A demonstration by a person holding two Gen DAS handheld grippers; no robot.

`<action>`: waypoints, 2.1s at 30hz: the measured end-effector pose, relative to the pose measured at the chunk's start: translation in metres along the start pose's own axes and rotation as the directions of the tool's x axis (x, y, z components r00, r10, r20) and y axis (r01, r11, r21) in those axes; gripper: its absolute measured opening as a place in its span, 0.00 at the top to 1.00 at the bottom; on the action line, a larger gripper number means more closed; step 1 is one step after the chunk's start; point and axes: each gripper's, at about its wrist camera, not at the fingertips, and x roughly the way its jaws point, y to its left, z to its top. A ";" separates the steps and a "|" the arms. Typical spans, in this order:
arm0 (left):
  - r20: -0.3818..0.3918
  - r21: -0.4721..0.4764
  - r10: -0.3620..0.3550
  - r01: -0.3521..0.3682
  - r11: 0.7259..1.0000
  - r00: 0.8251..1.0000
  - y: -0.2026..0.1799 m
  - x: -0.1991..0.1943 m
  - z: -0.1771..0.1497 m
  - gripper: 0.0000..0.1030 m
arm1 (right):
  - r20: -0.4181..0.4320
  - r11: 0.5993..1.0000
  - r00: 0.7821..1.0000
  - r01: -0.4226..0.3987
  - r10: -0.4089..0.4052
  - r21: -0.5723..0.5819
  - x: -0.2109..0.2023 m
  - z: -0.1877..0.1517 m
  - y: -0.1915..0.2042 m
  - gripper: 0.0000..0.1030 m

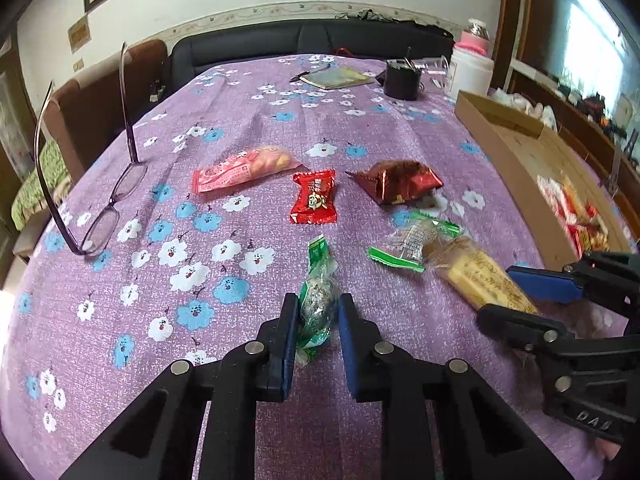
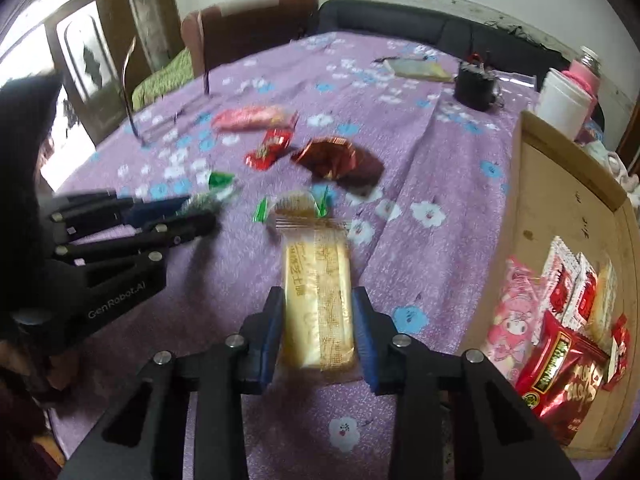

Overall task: Organize snacks
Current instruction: 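Grasp a green-twisted clear candy with the left gripper while the right grasps the yellow biscuit bar, then carry the biscuit bar over the tray with the right gripper while the left carries the green candy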

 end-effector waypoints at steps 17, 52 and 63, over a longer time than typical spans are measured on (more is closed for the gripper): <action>0.192 0.008 0.033 -0.035 0.999 0.981 -0.009 -0.031 0.003 0.81 | 0.202 0.975 0.979 -0.049 0.004 0.216 -0.035 0.007 -0.047 0.69; 0.245 0.144 -0.017 -0.019 0.989 0.969 -0.129 -0.048 0.049 0.81 | 0.248 0.896 0.932 0.141 -0.263 0.421 -0.077 0.000 -0.118 0.69; 0.177 0.161 -0.153 0.125 0.979 0.972 -0.202 -0.025 0.068 0.81 | 0.135 0.777 0.904 0.263 -0.405 0.572 -0.080 -0.019 -0.182 0.69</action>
